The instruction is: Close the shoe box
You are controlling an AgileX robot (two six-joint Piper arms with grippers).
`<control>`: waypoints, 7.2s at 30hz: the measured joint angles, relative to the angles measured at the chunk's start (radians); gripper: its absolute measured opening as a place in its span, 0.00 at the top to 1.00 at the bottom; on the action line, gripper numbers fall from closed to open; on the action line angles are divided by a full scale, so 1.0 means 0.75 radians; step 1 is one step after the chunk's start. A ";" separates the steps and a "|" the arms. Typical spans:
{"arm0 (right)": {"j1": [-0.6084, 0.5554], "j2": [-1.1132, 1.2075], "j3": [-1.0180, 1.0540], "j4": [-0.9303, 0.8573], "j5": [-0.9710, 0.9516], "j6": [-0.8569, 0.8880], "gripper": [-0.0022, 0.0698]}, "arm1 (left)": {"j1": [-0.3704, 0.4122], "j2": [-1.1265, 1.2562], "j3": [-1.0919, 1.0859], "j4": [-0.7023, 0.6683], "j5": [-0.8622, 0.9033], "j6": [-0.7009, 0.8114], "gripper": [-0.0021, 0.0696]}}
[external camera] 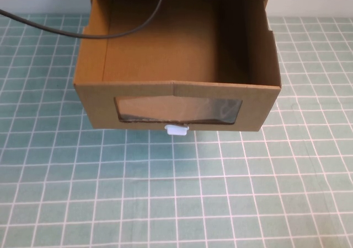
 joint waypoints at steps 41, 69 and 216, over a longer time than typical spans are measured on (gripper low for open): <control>0.000 1.085 -0.932 1.026 0.756 -0.577 0.99 | -0.004 0.040 -0.011 0.015 0.024 0.012 0.98; 0.873 1.807 -1.486 0.651 0.077 -0.279 0.99 | -0.006 0.040 -0.011 0.018 0.024 0.009 0.98; 0.588 0.394 -0.076 0.419 -0.285 -0.008 0.99 | -0.006 -2.475 2.604 -0.197 -0.746 0.245 0.98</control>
